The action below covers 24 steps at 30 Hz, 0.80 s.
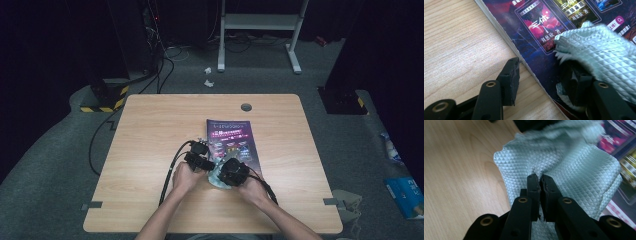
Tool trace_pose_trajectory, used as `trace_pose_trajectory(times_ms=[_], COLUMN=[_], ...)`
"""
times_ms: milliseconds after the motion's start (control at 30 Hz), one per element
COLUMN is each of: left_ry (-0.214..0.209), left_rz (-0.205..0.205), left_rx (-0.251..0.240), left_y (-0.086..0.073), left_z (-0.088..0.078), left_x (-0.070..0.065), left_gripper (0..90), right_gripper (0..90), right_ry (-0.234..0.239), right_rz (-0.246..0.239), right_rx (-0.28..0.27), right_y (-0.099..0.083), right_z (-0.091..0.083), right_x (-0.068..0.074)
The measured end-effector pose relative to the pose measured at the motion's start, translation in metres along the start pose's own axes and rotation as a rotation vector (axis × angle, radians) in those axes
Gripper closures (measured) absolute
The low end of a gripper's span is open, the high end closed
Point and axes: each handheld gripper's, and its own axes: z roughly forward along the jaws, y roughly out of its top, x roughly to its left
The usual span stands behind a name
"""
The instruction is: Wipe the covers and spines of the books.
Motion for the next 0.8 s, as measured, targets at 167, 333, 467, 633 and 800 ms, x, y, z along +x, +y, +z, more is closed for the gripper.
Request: trace_pose_trajectory(times_ms=[167,333,467,633,800], left_ry=[0.008,0.013,0.008,0.01,0.01], left_rz=[0.003,0.004,-0.001,-0.001,0.004], left_rx=[0.0,-0.003,-0.006,-0.006,-0.008], left_y=[0.0,0.0,0.0,0.0,0.0], left_z=[0.0,0.001,0.001,0.001,0.001], left_x=[-0.001,-0.002,-0.002,-0.002,-0.002], left_gripper=[49.2,49.1,50.0,50.1,50.1], right_gripper=[85.5,85.5,85.5,85.5,85.5], right_ry=[-0.026,-0.022,0.007,0.021,0.027], right_rz=[0.023,0.002,-0.01,-0.011,-0.012], right_rx=[0.012,0.01,-0.007,-0.017,-0.017], right_y=[-0.007,-0.002,0.01,0.012,0.007], right_z=[-0.006,-0.002,0.006,0.008,0.005], right_x=[-0.007,0.0,0.008,0.01,0.008])
